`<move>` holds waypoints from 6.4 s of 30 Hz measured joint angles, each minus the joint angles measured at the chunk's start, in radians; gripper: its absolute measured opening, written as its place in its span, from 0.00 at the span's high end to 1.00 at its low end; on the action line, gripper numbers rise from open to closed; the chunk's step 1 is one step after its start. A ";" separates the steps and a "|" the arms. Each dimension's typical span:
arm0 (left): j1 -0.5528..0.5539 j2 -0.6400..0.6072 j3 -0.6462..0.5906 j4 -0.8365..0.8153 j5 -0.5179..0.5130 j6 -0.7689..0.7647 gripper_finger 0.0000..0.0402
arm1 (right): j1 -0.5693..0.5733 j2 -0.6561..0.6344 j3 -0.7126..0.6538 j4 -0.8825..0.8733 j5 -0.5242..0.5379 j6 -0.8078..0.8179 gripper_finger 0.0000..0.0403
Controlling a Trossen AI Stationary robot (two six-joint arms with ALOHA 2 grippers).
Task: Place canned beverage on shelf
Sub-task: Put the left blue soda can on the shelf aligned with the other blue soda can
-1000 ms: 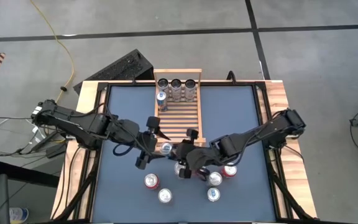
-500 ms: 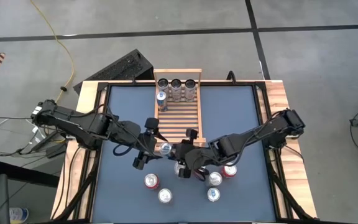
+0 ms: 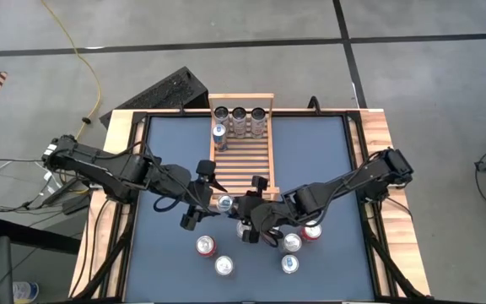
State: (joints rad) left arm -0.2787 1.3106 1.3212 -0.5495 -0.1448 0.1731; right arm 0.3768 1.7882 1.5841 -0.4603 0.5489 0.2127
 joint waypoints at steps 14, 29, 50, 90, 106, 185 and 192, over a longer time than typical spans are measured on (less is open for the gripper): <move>0.000 0.000 0.000 -0.019 -0.001 -0.001 0.27 | -0.006 0.000 0.000 0.001 -0.001 -0.011 0.63; 0.000 0.000 0.000 -0.021 0.003 -0.002 0.27 | -0.021 0.000 0.000 0.051 -0.025 -0.034 0.63; 0.011 0.000 0.000 -0.025 -0.010 0.060 0.27 | -0.018 0.000 0.000 0.044 -0.028 -0.019 0.63; 0.009 0.109 0.070 -0.103 0.012 0.096 0.18 | -0.020 -0.001 0.001 -0.006 -0.034 -0.012 0.63; 0.010 0.116 0.071 -0.069 0.061 0.111 0.18 | -0.017 0.000 0.001 -0.007 -0.056 -0.003 0.63; 0.758 0.329 0.397 -0.349 0.289 0.407 0.41 | 0.149 -0.196 0.063 -0.755 0.111 0.443 0.38; 0.745 0.417 0.397 -0.330 0.198 0.508 0.41 | 0.146 -0.196 0.063 -0.753 0.109 0.468 0.38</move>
State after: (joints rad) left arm 0.4664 1.7275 1.7187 -0.8800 0.0531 0.6814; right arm 0.5228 1.5925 1.6474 -1.2137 0.6582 0.6805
